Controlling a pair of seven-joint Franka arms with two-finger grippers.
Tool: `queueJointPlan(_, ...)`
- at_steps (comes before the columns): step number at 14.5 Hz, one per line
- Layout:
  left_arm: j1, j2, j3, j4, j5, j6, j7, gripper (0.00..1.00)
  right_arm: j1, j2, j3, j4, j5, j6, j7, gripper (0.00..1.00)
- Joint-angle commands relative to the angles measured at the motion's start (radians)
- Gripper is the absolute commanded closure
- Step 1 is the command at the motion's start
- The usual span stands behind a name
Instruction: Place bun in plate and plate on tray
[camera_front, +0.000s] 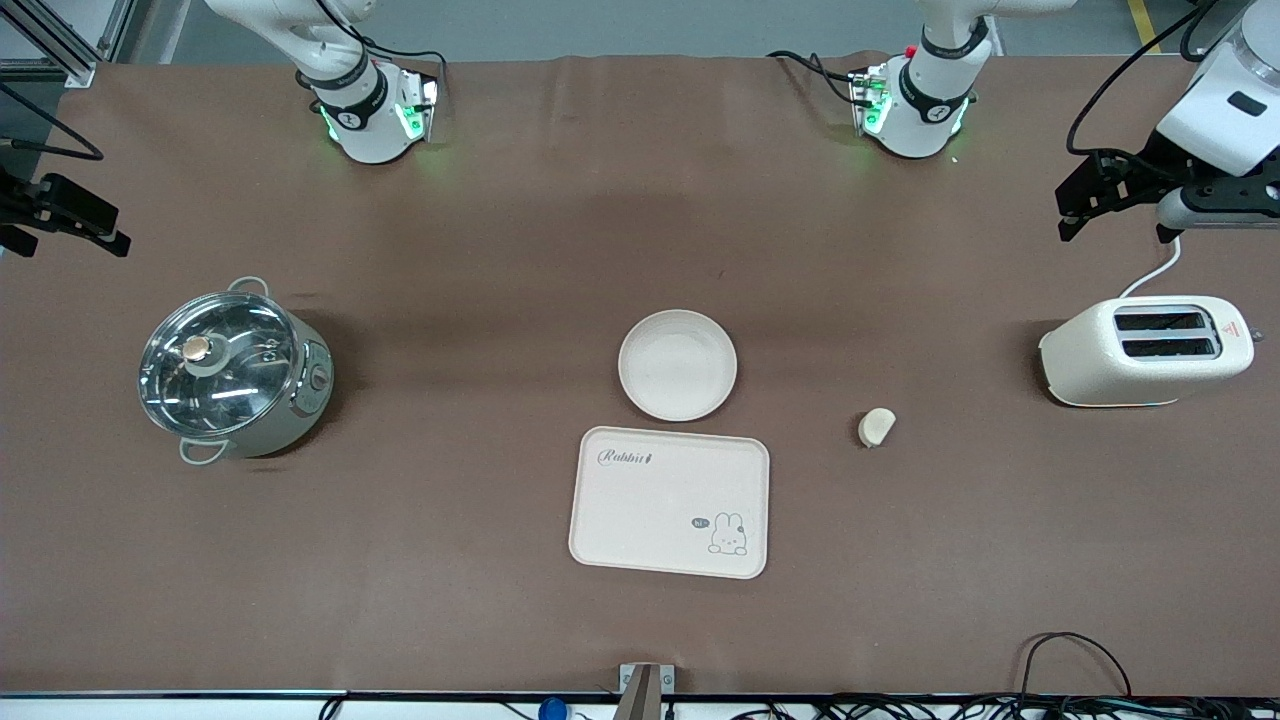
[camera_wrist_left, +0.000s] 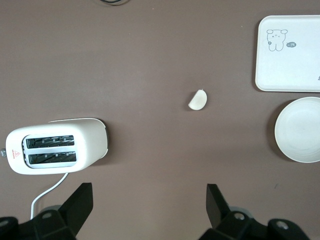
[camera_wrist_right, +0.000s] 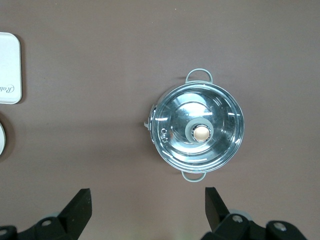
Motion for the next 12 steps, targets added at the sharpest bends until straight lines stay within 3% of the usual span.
queueJointPlan(1,0.001,0.023,0.002,0.044,-0.001,-0.030,0.016,0.00,0.007,-0.005,0.000,0.002,-0.012,0.005,0.008,0.00)
queueJointPlan(7,-0.009,0.038,0.000,0.027,-0.003,-0.034,0.021,0.00,0.011,0.041,0.003,-0.002,0.082,0.035,-0.001,0.00)
queueJointPlan(9,-0.011,0.118,-0.006,-0.012,-0.013,-0.042,0.024,0.00,0.026,0.088,0.003,-0.019,0.138,0.049,0.005,0.00)
queueJointPlan(12,-0.009,0.302,-0.055,-0.010,-0.023,0.091,0.028,0.00,0.131,0.151,0.003,-0.080,0.170,0.168,0.066,0.00)
